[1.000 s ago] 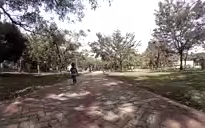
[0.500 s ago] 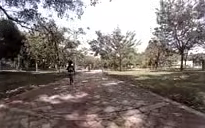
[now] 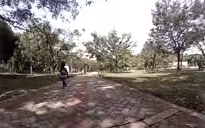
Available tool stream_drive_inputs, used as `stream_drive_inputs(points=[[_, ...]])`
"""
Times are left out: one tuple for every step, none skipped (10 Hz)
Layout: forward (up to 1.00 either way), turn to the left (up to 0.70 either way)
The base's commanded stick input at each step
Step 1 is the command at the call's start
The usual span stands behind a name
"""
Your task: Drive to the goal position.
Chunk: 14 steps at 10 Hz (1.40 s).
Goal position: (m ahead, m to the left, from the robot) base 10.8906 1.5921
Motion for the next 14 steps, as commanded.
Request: stream_drive_inputs(points=[[0.70, 0.00], [0.70, 0.00], [0.70, 0.00], [0.70, 0.00], [0.70, 0.00], [0.70, 0.00], [0.70, 0.00], [0.70, 0.00], [0.70, 0.00], [0.70, 0.00], [0.70, 0.00], [0.70, 0.00], [0.70, 0.00], [0.70, 0.00]])
